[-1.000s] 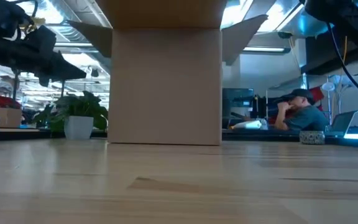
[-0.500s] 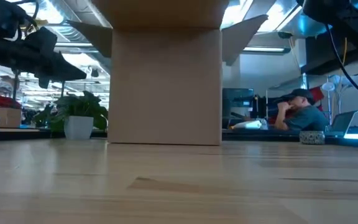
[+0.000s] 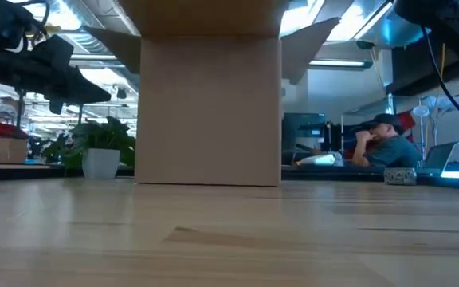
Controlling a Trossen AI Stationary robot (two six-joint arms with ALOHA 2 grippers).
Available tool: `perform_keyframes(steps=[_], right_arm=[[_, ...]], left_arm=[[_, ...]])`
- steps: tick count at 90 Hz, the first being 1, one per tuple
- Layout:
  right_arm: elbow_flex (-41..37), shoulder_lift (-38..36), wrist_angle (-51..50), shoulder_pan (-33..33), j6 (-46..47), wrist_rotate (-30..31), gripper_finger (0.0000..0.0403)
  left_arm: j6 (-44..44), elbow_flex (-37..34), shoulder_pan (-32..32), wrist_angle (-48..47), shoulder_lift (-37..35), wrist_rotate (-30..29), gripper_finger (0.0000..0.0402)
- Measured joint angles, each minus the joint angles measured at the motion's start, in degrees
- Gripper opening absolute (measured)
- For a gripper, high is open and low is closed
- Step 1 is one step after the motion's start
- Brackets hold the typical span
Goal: Wrap mug
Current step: Put the wrapped blue mug into the cardboard box
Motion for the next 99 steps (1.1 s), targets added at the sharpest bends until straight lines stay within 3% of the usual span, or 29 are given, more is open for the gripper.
perform_keyframes(steps=[14, 36, 82, 99], right_arm=[[-0.1, -0.2, 2.9, 0.0, -0.6, 0.3, 0.0071], [0.0, 0.3, 7.8, 0.0, -2.1, 6.2, 0.0115], [-0.2, 0.8, 5.3, -0.1, -3.9, 3.3, 0.012], [-0.2, 2.3, 4.8, 0.0, -3.7, -1.0, 0.012]], left_arm=[[0.0, 0.0, 0.0, 0.0, 0.0, 0.0, 0.0], [0.0, 0.0, 0.0, 0.0, 0.0, 0.0, 0.0], [0.0, 0.0, 0.0, 0.0, 0.0, 0.0, 0.0], [0.0, 0.0, 0.0, 0.0, 0.0, 0.0, 0.0]])
